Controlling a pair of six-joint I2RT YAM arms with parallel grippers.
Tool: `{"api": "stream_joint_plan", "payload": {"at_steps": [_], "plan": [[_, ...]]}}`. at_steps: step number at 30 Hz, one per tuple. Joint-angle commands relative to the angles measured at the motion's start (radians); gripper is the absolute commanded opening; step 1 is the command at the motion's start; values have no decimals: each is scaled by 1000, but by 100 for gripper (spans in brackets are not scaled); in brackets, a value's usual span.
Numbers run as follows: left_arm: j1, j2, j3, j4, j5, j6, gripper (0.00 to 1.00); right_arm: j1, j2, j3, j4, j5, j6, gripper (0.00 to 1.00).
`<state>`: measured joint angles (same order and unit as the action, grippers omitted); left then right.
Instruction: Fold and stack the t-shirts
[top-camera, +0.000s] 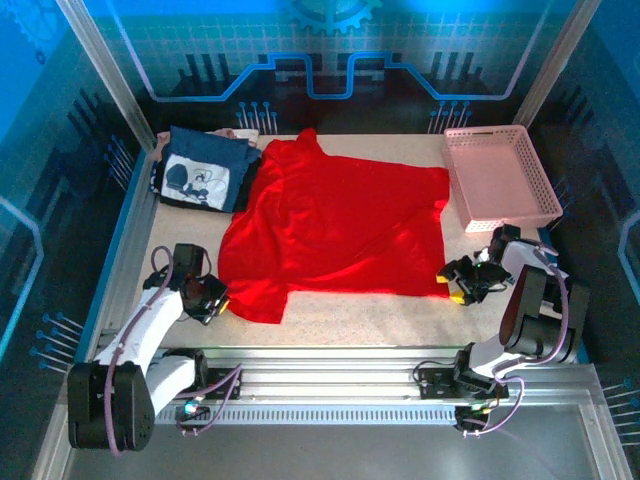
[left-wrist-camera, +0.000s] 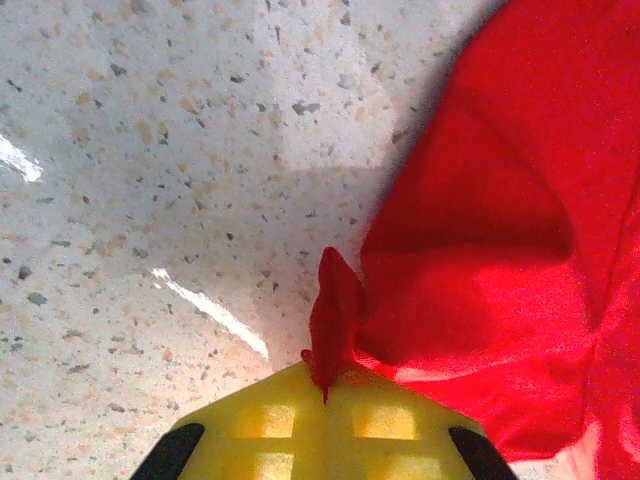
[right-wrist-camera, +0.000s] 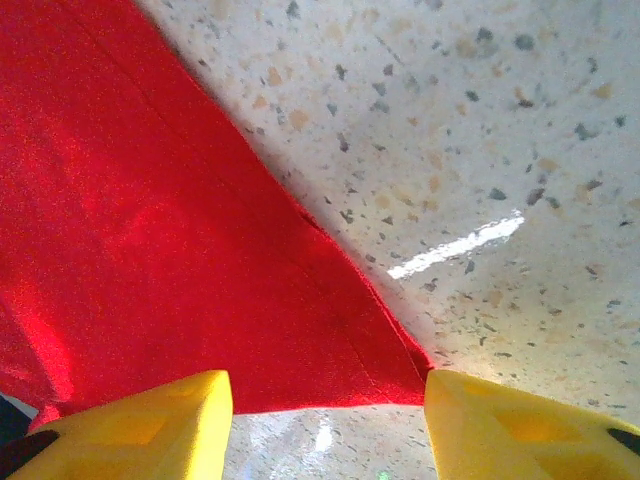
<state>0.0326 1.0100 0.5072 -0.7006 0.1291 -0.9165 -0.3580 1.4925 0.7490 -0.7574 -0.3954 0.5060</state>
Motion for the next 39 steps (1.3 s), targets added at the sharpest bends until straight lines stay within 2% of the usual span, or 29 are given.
{"api": "stream_joint_plan", "payload": {"at_steps": [1, 4, 7, 9, 13, 17, 25, 33, 39], "plan": [[-3, -29, 4, -43, 35, -8, 0, 23, 10, -23, 3, 9, 37, 54], [-3, -42, 19, -55, 38, -3, 0, 48, 30, -25, 23, 12, 56, 51], [-3, -57, 28, -64, 45, -4, 0, 69, 56, -35, 47, 12, 71, 41], [-3, -67, 29, -65, 51, -10, 0, 64, 71, -45, 69, 22, 83, 31], [-3, -100, 55, -98, 53, -10, 0, 47, 35, -34, 52, 19, 101, 0], [-2, -166, 140, -181, 38, -8, 0, 48, -115, 41, -90, 63, 70, 0], [0, -288, 319, -407, -26, -14, 0, 47, -329, 84, -316, 41, 49, 0], [0, -351, 485, -592, -53, -9, 0, 63, -428, 94, -454, 31, 37, 0], [0, -339, 612, -674, -109, 18, 0, 64, -460, 216, -542, 66, 34, 0]]}}
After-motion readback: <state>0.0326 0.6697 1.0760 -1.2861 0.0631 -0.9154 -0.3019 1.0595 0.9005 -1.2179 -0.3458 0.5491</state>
